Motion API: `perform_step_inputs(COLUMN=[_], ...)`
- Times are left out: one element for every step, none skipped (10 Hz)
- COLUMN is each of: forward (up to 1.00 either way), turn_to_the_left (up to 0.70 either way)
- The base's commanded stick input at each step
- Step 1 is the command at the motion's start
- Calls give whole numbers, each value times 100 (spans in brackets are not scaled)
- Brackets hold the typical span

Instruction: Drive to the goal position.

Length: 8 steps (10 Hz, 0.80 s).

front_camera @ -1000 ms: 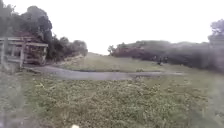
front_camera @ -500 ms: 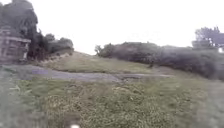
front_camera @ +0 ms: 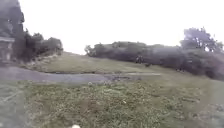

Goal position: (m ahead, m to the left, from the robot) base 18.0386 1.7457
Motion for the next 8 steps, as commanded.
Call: perform_step_inputs(forward=[50,50,50,50,50,50,50,50], turn_to_the_left=[-50,-50,-50,-50,-50,-50,-50,-48])
